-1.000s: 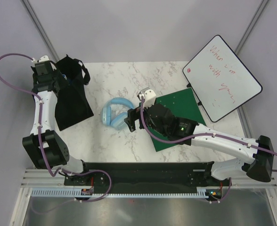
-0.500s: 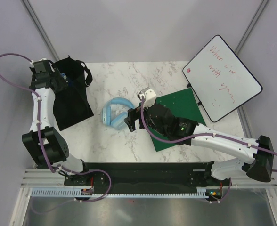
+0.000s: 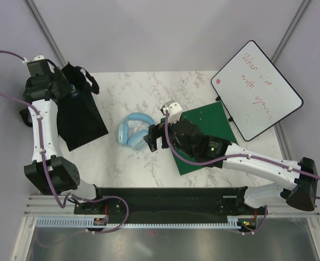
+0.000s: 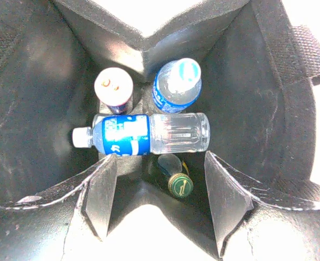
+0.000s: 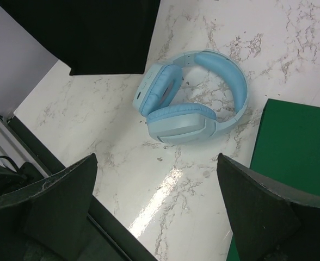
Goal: Place the beverage into the canvas bag
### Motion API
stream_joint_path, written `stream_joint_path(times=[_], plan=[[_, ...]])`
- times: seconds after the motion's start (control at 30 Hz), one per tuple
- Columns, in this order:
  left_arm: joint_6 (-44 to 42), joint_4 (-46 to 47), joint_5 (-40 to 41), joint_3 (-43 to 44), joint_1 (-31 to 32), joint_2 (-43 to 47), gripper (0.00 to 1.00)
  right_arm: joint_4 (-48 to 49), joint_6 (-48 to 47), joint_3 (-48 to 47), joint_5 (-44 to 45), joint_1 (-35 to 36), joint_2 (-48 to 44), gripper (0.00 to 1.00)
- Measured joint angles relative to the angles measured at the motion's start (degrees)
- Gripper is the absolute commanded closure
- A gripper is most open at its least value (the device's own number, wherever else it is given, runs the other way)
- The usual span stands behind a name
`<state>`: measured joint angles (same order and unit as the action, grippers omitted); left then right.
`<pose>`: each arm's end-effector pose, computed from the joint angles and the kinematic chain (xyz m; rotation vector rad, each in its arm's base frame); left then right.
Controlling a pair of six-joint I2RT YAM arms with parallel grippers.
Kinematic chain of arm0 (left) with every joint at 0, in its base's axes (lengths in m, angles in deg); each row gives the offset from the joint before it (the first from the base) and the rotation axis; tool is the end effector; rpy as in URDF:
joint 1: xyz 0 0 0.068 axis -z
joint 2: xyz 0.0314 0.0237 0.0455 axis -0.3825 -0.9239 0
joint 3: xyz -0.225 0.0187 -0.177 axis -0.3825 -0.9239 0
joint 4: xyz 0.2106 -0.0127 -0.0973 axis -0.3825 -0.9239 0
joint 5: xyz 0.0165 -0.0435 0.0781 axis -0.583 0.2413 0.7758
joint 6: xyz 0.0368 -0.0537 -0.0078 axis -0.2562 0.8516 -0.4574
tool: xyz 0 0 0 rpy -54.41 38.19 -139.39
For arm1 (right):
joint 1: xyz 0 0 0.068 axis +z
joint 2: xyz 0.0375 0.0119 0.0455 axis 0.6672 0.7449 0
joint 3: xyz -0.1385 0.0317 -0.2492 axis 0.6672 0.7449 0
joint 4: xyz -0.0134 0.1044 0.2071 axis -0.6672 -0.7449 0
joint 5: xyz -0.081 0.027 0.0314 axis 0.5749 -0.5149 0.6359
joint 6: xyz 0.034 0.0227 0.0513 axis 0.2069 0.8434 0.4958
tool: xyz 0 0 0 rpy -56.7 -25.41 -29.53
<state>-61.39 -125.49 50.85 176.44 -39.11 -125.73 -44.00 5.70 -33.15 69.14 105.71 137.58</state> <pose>0.2905 0.0936 0.4112 -0.6445 2.0954 0.1675 0.1386 0.2442 0.3670 -0.4544 1.8938 0.7144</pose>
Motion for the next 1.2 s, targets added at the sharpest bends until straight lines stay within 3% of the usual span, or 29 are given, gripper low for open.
stream_joint_path(times=[0.37,0.5,0.63,0.73,0.9,1.2], plan=[[-0.11,-1.99,-3.98,3.80,0.00,2.01,0.25,-0.20,0.59,0.00,0.46,0.00,-0.07,0.02],[-0.17,-2.14,-8.44,6.93,1.14,4.87,0.12,-2.12,0.61,-0.33,1.57,0.00,-0.24,0.02],[-0.22,-1.75,-12.35,8.28,6.10,10.29,0.02,-5.18,0.63,-1.70,3.28,0.00,-1.33,0.02],[-0.22,-1.11,-14.12,7.96,13.94,14.08,0.00,-7.54,0.90,-2.78,5.42,0.00,-3.39,0.02],[-0.09,3.52,-19.58,-2.60,24.50,21.46,0.00,-11.96,2.60,-3.87,11.08,0.00,-7.45,0.02],[4.59,12.55,-33.81,-31.08,26.51,36.52,0.00,-20.00,7.45,-3.85,18.34,-0.02,-14.84,0.02]])
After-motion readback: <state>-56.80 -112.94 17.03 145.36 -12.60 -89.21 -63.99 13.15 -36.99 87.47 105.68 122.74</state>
